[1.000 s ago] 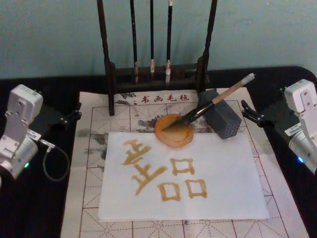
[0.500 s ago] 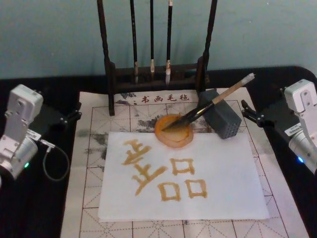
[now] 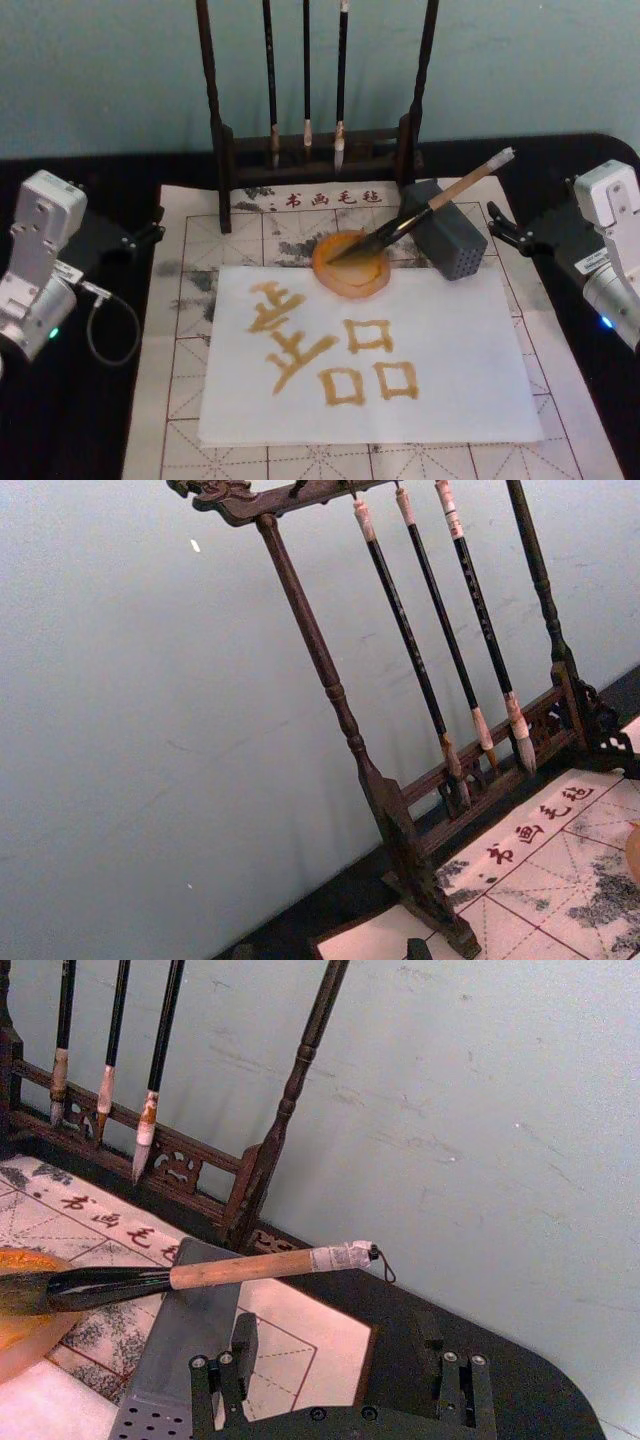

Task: Pick up the brush from the inkstone, write on the paper, then place the brush back to its original position.

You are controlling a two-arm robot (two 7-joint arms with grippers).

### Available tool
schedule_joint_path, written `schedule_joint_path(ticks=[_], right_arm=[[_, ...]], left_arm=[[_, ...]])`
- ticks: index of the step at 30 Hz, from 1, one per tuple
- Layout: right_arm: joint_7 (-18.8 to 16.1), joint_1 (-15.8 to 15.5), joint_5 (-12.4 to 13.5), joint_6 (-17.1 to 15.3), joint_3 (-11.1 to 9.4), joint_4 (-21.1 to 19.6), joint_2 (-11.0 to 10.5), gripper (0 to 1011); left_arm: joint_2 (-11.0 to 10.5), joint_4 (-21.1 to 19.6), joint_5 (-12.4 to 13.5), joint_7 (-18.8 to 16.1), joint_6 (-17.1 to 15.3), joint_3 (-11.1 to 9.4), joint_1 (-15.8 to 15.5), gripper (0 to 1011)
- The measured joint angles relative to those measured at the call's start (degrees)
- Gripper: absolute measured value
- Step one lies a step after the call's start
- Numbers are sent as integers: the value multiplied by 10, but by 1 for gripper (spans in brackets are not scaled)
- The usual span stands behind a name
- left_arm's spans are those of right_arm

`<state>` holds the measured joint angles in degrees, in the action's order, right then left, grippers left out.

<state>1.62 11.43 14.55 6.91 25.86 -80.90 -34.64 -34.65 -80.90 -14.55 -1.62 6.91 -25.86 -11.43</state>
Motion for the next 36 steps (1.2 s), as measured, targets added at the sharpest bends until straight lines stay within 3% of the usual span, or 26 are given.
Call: schedule_joint_path(ticks=[23,28,32,35,36], right_arm=[[0,0,0,0,0,0,0,1000],[-7,-5,1,0,-8,-2,3,1002],[-20,-13,15,-3,-21,-10,4,1002],[-38,-22,41,-13,-34,-21,5,1000],[-50,-27,61,-22,-43,-27,6,1000]], left_arm=[[0,0,0,0,0,0,0,1001],[0,0,0,0,0,0,0,1001],[0,0,0,0,0,0,0,1001],[0,0,0,0,0,0,0,1001],[0,0,0,0,0,0,0,1001]])
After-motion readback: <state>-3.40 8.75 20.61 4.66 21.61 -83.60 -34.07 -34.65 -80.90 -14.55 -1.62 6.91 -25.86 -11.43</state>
